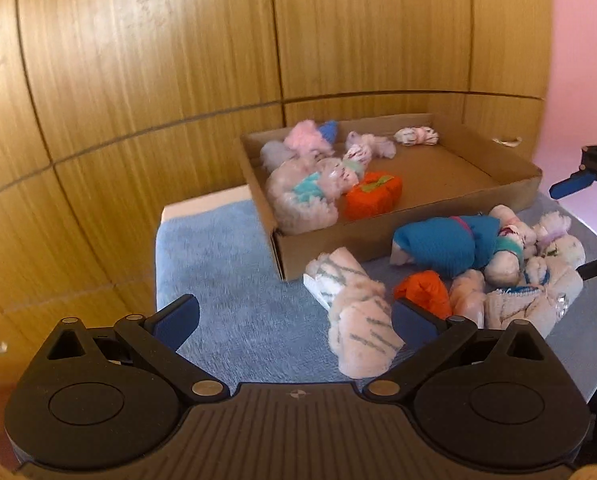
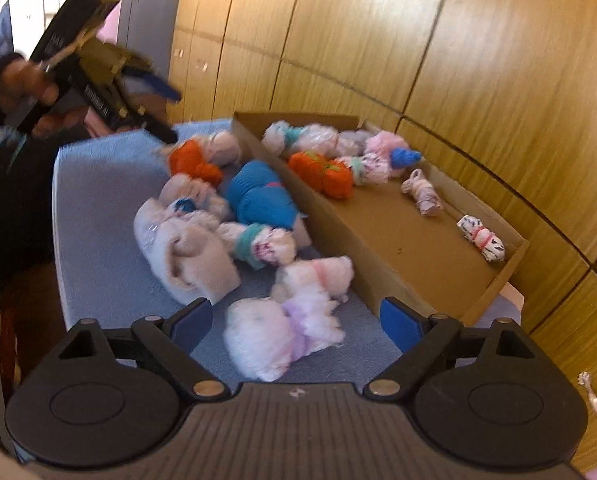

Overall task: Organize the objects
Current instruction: 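Grasp the white grey-striped roll with the left gripper while the right grasps the white fluffy bundle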

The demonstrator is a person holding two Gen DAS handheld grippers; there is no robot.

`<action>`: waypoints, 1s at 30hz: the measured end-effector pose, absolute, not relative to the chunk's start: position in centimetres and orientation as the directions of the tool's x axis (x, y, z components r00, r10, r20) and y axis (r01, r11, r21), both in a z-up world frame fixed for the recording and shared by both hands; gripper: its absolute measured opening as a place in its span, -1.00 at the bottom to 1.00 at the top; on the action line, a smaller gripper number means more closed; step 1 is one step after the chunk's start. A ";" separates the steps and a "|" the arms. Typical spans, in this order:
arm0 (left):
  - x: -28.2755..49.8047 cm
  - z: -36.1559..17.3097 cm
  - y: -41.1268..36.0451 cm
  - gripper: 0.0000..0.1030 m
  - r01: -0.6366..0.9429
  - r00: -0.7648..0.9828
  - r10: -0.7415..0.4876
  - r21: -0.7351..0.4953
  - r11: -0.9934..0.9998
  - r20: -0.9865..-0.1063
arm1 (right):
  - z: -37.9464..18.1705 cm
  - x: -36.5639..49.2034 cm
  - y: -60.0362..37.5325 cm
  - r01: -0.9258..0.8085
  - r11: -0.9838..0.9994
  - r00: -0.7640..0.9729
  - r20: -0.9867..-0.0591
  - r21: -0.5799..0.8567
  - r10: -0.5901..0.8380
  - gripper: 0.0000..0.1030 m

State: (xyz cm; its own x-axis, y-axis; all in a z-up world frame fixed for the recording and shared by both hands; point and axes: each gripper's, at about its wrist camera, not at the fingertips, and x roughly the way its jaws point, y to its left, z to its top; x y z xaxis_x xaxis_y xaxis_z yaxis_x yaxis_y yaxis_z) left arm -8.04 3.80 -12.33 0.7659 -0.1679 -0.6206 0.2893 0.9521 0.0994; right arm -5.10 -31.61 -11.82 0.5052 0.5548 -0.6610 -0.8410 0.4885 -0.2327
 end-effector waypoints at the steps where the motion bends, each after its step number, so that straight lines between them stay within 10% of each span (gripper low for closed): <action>1: -7.9 -12.4 3.9 0.99 0.305 0.765 -0.182 0.098 0.947 -0.618 | -11.8 -5.3 -31.3 -0.841 0.481 0.505 -0.675 -0.246 0.537 0.74; 13: -5.7 -13.7 4.0 0.99 0.590 0.670 -0.409 0.110 0.800 -0.619 | -12.0 -3.7 -28.8 -0.872 0.424 0.436 -0.782 -0.244 0.446 0.34; 30: -4.6 -16.1 2.5 0.76 0.524 0.615 -0.392 -0.017 0.851 -0.684 | -12.2 -3.6 -30.2 -0.894 0.417 0.381 -0.763 -0.161 0.522 0.10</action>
